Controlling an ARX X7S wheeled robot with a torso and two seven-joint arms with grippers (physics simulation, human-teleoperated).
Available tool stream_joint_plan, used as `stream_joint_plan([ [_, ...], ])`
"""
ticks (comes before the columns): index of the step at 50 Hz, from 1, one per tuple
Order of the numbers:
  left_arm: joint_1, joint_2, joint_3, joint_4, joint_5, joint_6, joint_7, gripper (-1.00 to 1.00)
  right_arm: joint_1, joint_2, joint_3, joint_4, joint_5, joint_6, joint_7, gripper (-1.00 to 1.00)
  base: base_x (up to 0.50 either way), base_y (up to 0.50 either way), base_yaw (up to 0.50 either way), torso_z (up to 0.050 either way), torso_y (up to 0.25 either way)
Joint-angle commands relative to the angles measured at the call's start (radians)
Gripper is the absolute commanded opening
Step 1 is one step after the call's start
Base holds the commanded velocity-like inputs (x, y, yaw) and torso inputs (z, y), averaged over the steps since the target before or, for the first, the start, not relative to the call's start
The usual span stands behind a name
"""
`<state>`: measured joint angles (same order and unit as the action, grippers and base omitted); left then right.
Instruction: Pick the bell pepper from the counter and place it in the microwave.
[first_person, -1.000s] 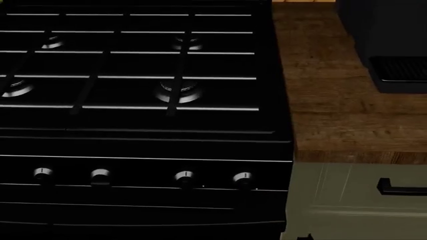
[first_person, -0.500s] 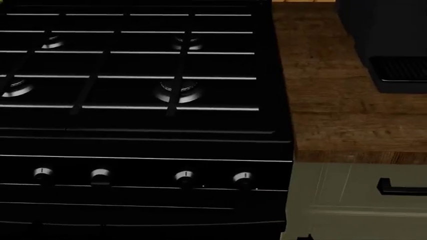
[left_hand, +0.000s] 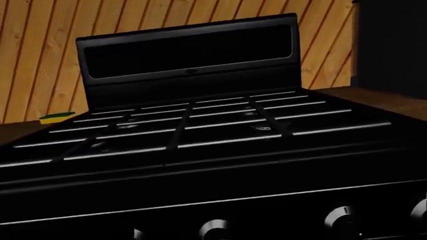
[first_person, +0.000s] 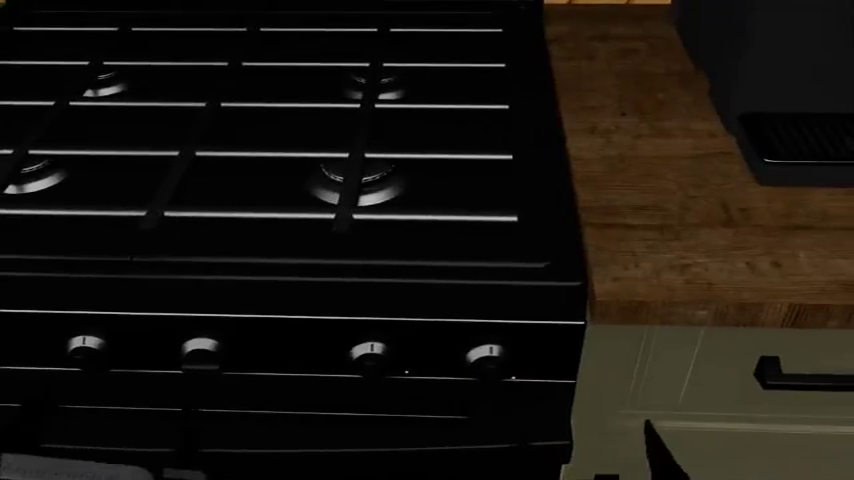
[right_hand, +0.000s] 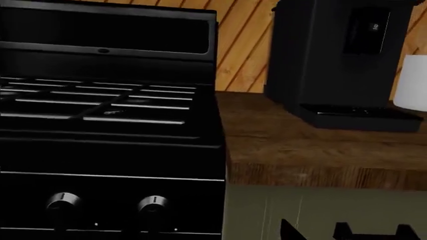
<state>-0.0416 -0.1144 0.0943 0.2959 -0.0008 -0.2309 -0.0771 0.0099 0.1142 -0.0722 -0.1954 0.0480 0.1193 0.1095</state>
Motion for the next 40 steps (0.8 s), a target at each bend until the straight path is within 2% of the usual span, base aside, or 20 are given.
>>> stream_joint_plan([
  [1,-0.097,-0.023,-0.040,0.090,-0.054,-0.170,0.073,1.00,0.058,0.036,0.038,-0.106,-0.007,0.125,-0.020,1.00,0.00,0.00,0.00,0.000,0.000],
  [9,-0.270,-0.056,-0.079,0.135,-0.107,-0.387,0.090,1.00,0.188,0.090,0.072,-0.206,0.026,0.297,-0.040,1.00,0.00,0.00,0.00,0.000,0.000],
  [19,-0.460,-0.095,-0.114,0.123,-0.163,-0.561,0.121,1.00,0.352,0.137,0.094,-0.265,0.064,0.461,-0.063,1.00,0.00,0.00,0.00,0.000,0.000],
  [25,-0.576,-0.110,-0.120,0.057,-0.175,-0.612,0.128,1.00,0.444,0.166,0.096,-0.283,0.073,0.549,-0.072,1.00,0.00,0.00,0.00,0.000,0.000],
  [31,-0.638,-0.119,-0.116,0.014,-0.183,-0.637,0.137,1.00,0.512,0.184,0.089,-0.270,0.079,0.593,-0.083,1.00,0.00,0.00,0.00,0.000,0.000],
  [36,-0.647,-0.123,-0.099,0.000,-0.178,-0.624,0.140,1.00,0.529,0.190,0.080,-0.268,0.080,0.605,-0.086,1.00,0.00,0.00,0.00,0.000,0.000],
  [40,-0.635,-0.129,-0.082,-0.002,-0.171,-0.604,0.143,1.00,0.524,0.190,0.076,-0.262,0.078,0.601,-0.083,1.00,0.00,0.43,0.00,0.000,0.000],
])
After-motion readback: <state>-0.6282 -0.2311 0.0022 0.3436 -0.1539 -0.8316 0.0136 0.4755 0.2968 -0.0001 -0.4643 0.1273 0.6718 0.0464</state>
